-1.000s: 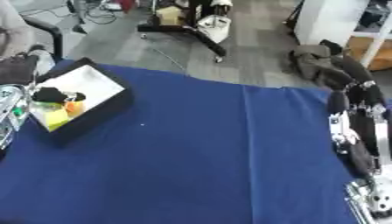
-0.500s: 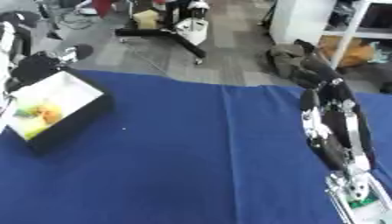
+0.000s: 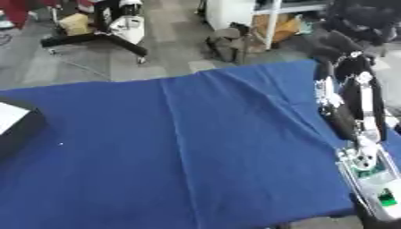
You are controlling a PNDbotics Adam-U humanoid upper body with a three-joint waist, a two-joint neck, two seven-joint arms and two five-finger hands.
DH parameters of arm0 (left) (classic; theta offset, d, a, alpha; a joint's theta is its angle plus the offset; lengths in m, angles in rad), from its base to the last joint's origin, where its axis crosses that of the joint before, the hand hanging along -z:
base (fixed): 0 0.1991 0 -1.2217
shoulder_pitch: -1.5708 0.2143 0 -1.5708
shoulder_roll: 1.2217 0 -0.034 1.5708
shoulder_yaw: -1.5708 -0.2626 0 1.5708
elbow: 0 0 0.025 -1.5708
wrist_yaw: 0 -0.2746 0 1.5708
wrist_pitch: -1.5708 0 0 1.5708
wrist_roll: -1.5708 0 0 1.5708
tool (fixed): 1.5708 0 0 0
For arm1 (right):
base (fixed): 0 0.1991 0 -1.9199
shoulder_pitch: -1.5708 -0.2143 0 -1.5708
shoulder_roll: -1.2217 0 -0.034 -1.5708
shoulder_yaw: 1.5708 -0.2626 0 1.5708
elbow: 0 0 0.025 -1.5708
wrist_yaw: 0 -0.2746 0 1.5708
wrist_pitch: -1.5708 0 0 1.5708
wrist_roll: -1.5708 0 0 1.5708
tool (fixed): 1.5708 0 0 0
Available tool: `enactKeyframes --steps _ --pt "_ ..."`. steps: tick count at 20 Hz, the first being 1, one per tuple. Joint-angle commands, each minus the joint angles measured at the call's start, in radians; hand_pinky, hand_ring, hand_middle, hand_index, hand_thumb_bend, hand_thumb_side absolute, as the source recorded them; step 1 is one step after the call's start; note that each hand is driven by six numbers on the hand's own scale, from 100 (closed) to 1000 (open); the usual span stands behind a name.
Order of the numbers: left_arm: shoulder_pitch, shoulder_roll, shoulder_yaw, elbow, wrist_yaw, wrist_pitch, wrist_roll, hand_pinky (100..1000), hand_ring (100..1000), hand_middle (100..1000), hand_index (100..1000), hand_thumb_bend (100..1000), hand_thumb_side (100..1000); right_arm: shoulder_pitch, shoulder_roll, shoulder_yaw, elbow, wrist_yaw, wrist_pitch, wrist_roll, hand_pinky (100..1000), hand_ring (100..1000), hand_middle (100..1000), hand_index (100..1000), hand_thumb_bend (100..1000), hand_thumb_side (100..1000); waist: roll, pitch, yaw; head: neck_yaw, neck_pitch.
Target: Pick up the objects with one hand, pass them to the other hand, and then place them into the box on the other side of the table.
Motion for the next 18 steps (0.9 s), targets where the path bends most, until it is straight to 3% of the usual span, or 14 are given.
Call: enactKeyframes --steps 1,3,4,6,10,18 --pt "0.020 -0.079 -0.033 -0.017 0.009 -0.046 -0.044 832 740 709 810 995 710 0.022 -0.037 -0.054 -0.022 -0.011 -0.010 0.016 783 766 781 883 100 630 0.002 -0.016 -0.012 -0.015 0.011" --pt "0.057 -0.137 -0.072 -0.017 0.005 -0.047 -0.067 830 736 705 805 980 713 0.053 -0.043 -0.082 -0.022 -0.016 -0.014 0.011 773 750 767 873 100 678 0.007 -0.021 -0.015 -0.026 0.012" --pt "0.074 -0.159 -0.089 -0.017 -0.001 -0.046 -0.076 831 736 704 803 977 713 0.066 -0.045 -0.091 -0.022 -0.019 -0.014 0.008 773 749 765 872 100 635 0.010 -0.021 -0.013 -0.028 0.012" --pt "0.101 -0.188 -0.113 -0.017 -0.019 -0.042 -0.088 832 735 702 801 972 712 0.087 -0.048 -0.104 -0.022 -0.020 -0.016 0.005 769 743 760 867 100 637 0.015 -0.021 -0.009 -0.033 0.012" --pt "0.176 -0.228 -0.165 -0.017 -0.046 -0.015 -0.104 829 715 678 766 935 715 0.129 -0.019 -0.120 -0.022 -0.028 0.002 -0.002 746 678 717 818 100 658 0.028 -0.014 -0.005 -0.045 0.012" --pt "0.263 -0.253 -0.221 -0.017 -0.068 0.033 -0.095 822 693 654 745 901 718 0.184 0.074 -0.138 -0.022 -0.034 0.046 0.016 742 655 686 776 100 675 0.033 -0.005 -0.004 -0.067 0.012"
